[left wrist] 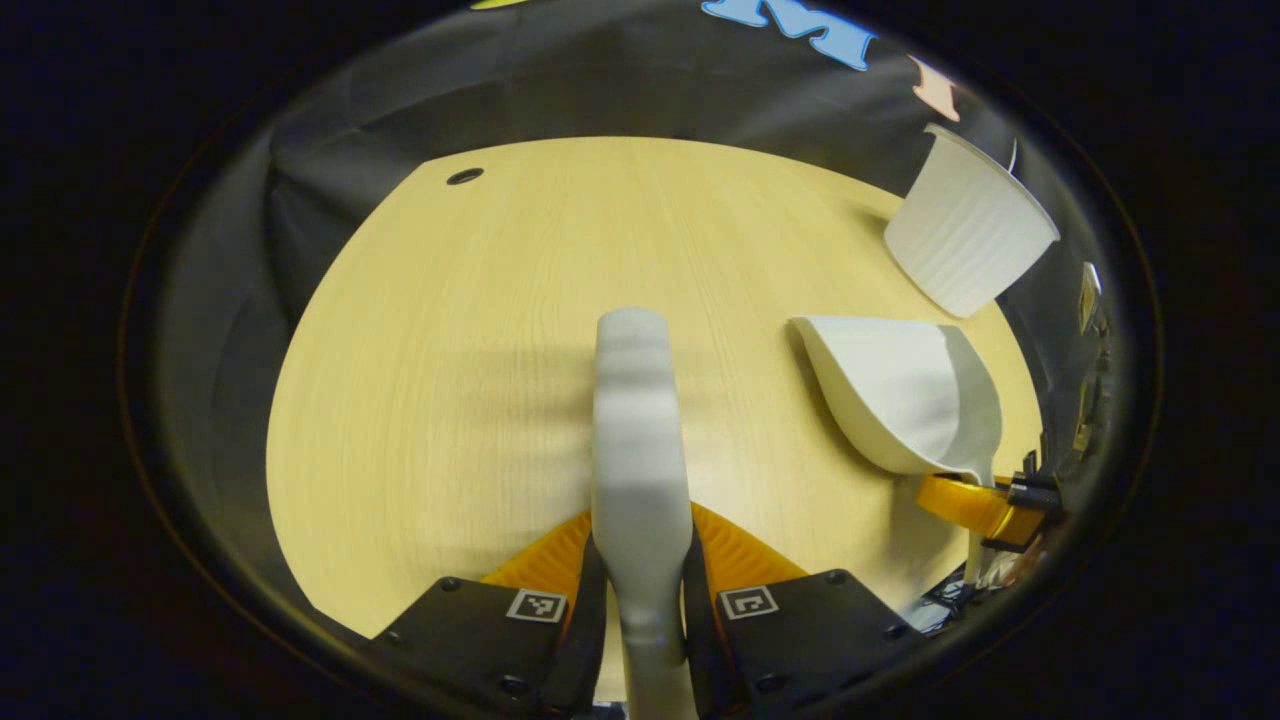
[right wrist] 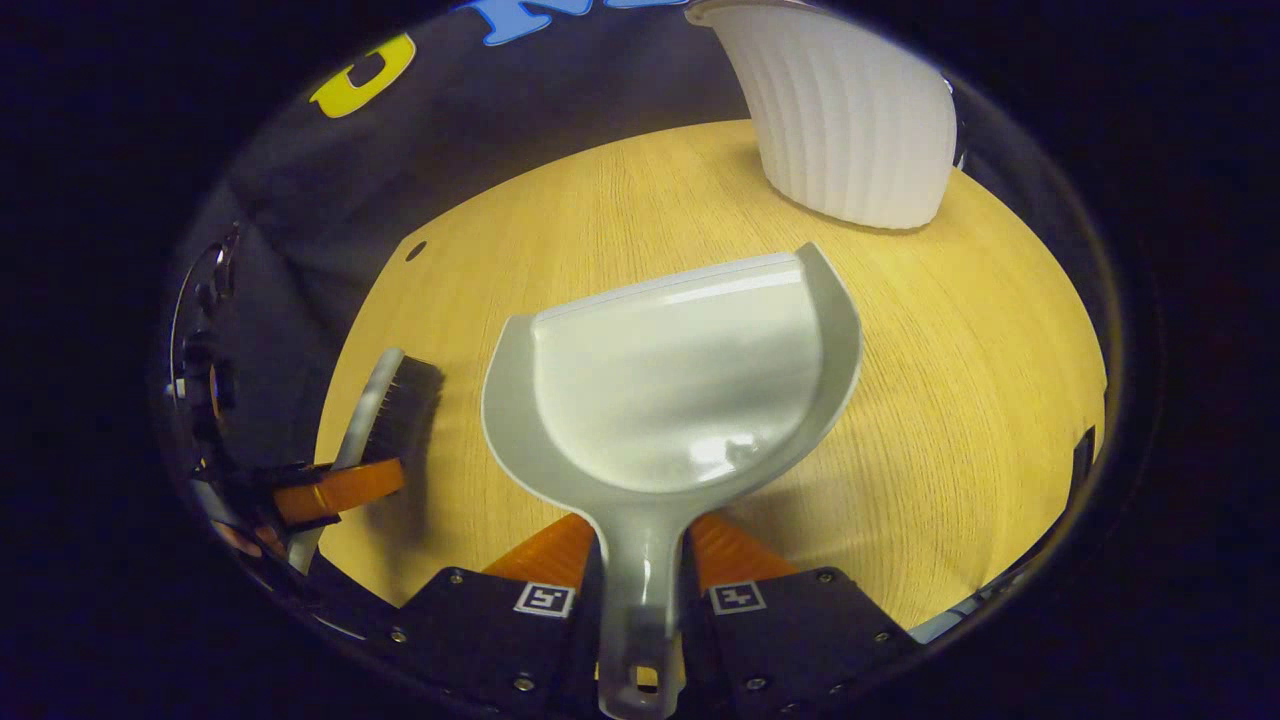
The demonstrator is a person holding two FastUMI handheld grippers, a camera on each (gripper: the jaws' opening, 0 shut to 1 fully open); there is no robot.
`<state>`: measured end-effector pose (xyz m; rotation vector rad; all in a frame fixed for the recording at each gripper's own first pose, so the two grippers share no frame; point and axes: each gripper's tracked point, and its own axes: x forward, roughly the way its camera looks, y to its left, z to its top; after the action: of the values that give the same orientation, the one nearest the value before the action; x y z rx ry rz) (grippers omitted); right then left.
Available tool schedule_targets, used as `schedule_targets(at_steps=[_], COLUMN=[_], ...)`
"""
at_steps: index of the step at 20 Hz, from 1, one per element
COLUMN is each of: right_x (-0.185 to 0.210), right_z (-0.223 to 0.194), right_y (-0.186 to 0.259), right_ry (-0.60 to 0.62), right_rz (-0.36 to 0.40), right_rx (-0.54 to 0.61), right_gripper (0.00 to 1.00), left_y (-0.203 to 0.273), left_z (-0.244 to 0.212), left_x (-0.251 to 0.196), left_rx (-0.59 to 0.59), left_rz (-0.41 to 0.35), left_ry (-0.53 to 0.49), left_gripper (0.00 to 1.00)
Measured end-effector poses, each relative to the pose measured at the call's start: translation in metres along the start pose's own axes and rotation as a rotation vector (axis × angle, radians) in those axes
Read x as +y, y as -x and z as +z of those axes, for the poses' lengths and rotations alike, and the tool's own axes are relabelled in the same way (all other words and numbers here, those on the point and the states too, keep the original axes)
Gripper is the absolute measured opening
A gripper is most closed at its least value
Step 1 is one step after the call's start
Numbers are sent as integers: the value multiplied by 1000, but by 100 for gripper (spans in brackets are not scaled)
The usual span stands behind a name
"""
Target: Pick up the small broom and dustpan from the desktop, sweep the trash into the dustpan with the broom, and then empty the trash into the garbage bin.
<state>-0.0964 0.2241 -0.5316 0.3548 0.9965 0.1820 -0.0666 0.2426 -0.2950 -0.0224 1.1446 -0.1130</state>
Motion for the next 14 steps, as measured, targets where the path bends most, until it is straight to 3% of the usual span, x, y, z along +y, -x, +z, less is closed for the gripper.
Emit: schedule_targets(at_steps=[7,9,12,13,14], right_x=[2,2,3,2,2], right_z=[-1,-2,-2,-2,-3], right_y=[0,0,3,3,3], right_ry=[-31,-45,-22,-13,-7], right_rz=[20,27,30,31,32], right_rx=[-1,9,17,22,26], right_gripper=[34,35,36,38,34], left_y=[-6,-3,-4,-3,-2], left_z=[-5,-5,-8,-8,-6], left_x=[-1,1,3,5,7], left_rx=[21,31,41,40,39], left_rz=[4,11,21,27,31], left_ry=[-13,-18,-7,0,5], left_gripper=[41,47,44,48,48])
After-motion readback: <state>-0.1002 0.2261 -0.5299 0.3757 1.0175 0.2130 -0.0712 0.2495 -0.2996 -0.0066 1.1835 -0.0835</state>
